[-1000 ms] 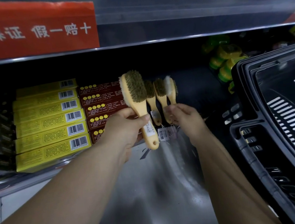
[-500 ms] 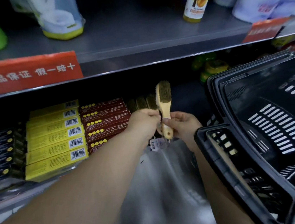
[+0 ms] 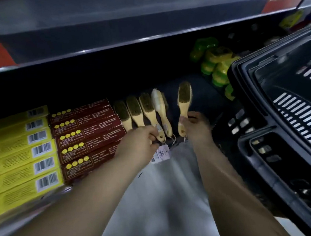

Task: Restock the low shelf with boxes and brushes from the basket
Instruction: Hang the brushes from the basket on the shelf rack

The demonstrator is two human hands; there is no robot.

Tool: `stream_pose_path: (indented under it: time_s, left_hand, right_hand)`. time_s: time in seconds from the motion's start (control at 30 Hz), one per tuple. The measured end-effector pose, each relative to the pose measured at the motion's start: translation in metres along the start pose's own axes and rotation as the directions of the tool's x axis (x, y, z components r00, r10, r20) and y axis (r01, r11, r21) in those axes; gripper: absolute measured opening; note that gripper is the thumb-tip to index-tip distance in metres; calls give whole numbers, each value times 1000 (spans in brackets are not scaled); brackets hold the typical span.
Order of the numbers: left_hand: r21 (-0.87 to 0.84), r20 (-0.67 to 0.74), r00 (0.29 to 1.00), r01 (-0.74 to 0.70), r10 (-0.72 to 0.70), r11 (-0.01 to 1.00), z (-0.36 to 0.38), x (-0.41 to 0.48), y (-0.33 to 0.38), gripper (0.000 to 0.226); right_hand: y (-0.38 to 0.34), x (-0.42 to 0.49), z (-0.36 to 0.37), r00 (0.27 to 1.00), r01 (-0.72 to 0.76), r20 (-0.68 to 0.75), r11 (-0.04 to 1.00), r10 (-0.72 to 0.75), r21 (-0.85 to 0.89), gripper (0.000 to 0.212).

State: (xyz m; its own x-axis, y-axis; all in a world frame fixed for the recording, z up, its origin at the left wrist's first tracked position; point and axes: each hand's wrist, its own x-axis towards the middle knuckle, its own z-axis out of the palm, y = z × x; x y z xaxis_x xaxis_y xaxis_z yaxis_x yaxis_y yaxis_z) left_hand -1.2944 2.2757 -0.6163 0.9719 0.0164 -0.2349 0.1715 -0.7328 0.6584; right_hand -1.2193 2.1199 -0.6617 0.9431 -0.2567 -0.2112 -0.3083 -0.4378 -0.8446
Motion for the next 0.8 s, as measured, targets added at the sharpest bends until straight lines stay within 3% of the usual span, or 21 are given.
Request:
stream_pose_path:
  time_s: [0.13,0.37,0.47,0.53,0.57,0.7,0.8]
  left_hand:
    - [283,-42,989,-127,145,951,25,2,-16,48]
    - [456,-26,980,-165,198,874,34,2,-22,61]
    - [496,-1,980,-173,200,851,32,3,-25,59]
    - [513,16,977,-191,214,837,32,0,-29,56]
    - [521,23,975,-202,223,829,32,-2,-31,54]
    - [532,37,966,-237,257,813,34,-10,-34,48]
    - [519,9,956,-254,292,816,34,-13,-34,43]
  right_hand:
    - [5,24,15,998,59,-9,985,-61,-164,28]
    - [5,33,21,981,142,179,903,-74,-406,24]
    - [2,14,15,966,256,151,857,-210,-447,23]
    - [4,-12,10,934,356,146,849,-325,-390,16]
    - [7,-26,8,935,353,162,865,-315,-356,13]
    - [27,-71,8,980,88,196,963,-38,-255,19]
    - [36,-79,22,968,-138,217,989,122,58,23]
